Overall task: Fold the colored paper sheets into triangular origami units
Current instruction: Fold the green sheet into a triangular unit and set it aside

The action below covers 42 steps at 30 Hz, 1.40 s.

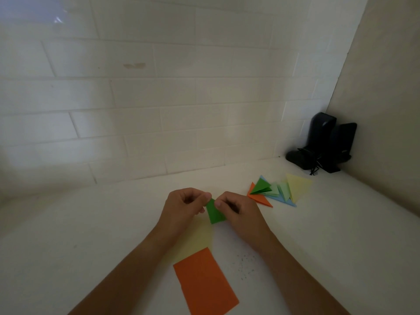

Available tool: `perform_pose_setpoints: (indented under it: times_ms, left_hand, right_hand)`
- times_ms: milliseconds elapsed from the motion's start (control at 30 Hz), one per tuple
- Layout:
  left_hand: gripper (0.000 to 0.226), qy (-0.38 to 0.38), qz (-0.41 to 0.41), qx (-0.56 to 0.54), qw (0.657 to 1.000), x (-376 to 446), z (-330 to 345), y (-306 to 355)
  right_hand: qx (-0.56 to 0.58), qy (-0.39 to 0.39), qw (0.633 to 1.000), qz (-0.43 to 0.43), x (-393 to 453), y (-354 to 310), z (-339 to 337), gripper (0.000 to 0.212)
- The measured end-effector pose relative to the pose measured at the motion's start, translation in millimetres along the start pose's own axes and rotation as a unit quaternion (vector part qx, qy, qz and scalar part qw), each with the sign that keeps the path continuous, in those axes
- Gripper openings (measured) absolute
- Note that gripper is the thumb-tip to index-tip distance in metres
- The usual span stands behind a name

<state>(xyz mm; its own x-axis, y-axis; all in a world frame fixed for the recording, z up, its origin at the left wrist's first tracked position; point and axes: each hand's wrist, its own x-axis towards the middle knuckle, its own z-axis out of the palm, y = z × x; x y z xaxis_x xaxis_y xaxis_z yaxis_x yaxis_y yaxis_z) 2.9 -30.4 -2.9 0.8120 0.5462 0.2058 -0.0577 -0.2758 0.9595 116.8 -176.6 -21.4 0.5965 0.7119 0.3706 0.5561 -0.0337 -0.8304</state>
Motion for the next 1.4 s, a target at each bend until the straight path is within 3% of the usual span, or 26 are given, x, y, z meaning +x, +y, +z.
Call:
perform_pose_setpoints:
  times_ms: [167, 533, 933, 1200, 1400]
  left_hand:
    - [0.011, -0.038, 0.001, 0.007, 0.999, -0.1, 0.0, -2.1]
    - [0.03, 0.029, 0.008, -0.003, 1.0, 4.0, -0.2, -3.1]
    - [0.027, 0.078, -0.012, -0.016, 0.997, 8.9, -3.0, -6.0]
    - [0.012, -0.019, -0.038, -0.029, 0.999, 1.4, 2.3, 1.3]
    - [0.011, 0.017, -0.044, -0.043, 0.998, 4.2, -0.4, -1.2]
  right_hand:
    - [-0.002, 0.008, 1.0, -0.003, 1.1, 1.3, -1.1, 0.021]
    - [0.009, 0.014, 0.999, 0.036, 0.8, -1.3, -0.3, 0.02]
    - [0.031, 0.07, 0.994, 0.074, -0.2, -3.2, -1.9, 0.024]
    - [0.042, 0.092, 0.99, 0.098, -0.3, -4.0, -2.7, 0.028]
    - [0.031, 0.073, 0.993, 0.093, -0.8, -5.0, -1.1, 0.025]
